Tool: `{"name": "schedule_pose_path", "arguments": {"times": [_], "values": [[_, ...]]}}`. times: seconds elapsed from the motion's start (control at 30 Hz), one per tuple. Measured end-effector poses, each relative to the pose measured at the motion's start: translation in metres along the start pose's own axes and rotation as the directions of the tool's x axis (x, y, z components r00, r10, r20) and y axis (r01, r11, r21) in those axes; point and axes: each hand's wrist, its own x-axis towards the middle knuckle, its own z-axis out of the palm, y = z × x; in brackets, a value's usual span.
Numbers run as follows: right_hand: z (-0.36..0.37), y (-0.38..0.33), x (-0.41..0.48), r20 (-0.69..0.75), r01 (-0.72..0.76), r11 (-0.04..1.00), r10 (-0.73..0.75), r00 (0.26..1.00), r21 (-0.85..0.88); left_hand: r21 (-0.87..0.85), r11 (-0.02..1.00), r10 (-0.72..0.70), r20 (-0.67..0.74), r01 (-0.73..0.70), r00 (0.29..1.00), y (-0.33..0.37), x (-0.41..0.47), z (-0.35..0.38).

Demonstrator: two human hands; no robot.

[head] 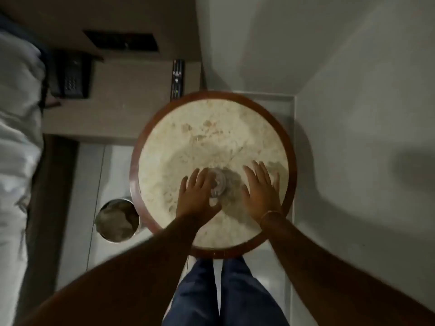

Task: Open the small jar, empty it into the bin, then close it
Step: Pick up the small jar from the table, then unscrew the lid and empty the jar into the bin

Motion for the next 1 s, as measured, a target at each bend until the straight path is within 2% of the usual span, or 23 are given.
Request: {"name": "schedule_pose_path", "arguments": {"times": [0.13, 0.3, 0.47, 0.53, 0.63, 0.67, 0.7, 0.77, 0.8, 0.87, 1.0], "values": [[0.044, 0.007, 0.012, -0.006, -0.063, 0.998, 0.063, 0.998, 0.031, 0.126, 0.991, -0.055, 0.103, 0.042, 0.993, 0.0, 0.03, 0.041], [0.073, 0.011, 0.024, -0.157, -0.018, 0.991, 0.039, 0.987, 0.135, 0.114, 0.993, -0.042, 0.049, 0.036, 0.998, -0.003, 0.055, 0.066], [0.079, 0.005, 0.026, -0.172, -0.118, 0.89, 0.213, 0.962, 0.439, 0.06, 0.998, 0.01, 0.013, -0.011, 1.0, -0.013, 0.053, 0.07], [0.078, 0.001, 0.025, -0.114, -0.196, 0.808, 0.307, 0.945, 0.555, -0.013, 1.0, -0.007, -0.021, 0.007, 1.0, -0.014, 0.049, 0.064], [0.073, -0.012, 0.024, 0.097, -0.344, 0.616, 0.397, 0.913, 0.709, -0.128, 0.992, -0.031, -0.09, 0.02, 0.995, -0.007, 0.034, 0.049], [0.068, -0.02, 0.025, 0.208, -0.408, 0.503, 0.407, 0.889, 0.761, -0.163, 0.987, -0.022, -0.114, 0.003, 0.993, -0.003, 0.027, 0.043], [0.064, -0.027, 0.025, 0.352, -0.485, 0.339, 0.383, 0.854, 0.806, -0.185, 0.983, -0.01, -0.133, -0.015, 0.991, 0.0, 0.02, 0.038], [0.057, -0.041, 0.021, 0.613, -0.625, -0.011, 0.207, 0.762, 0.781, -0.206, 0.978, 0.009, -0.169, -0.044, 0.986, 0.001, 0.003, 0.03], [0.055, -0.046, 0.016, 0.679, -0.67, -0.105, 0.108, 0.727, 0.735, -0.209, 0.977, 0.015, -0.176, -0.052, 0.984, 0.001, -0.006, 0.028], [0.057, -0.051, 0.008, 0.734, -0.725, -0.159, 0.001, 0.679, 0.67, -0.208, 0.977, 0.016, -0.179, -0.054, 0.984, -0.001, -0.027, 0.027], [0.065, -0.067, -0.002, 0.768, -0.767, -0.127, -0.057, 0.638, 0.628, -0.285, 0.958, -0.053, -0.22, -0.012, 0.974, -0.006, -0.064, 0.031]]}}
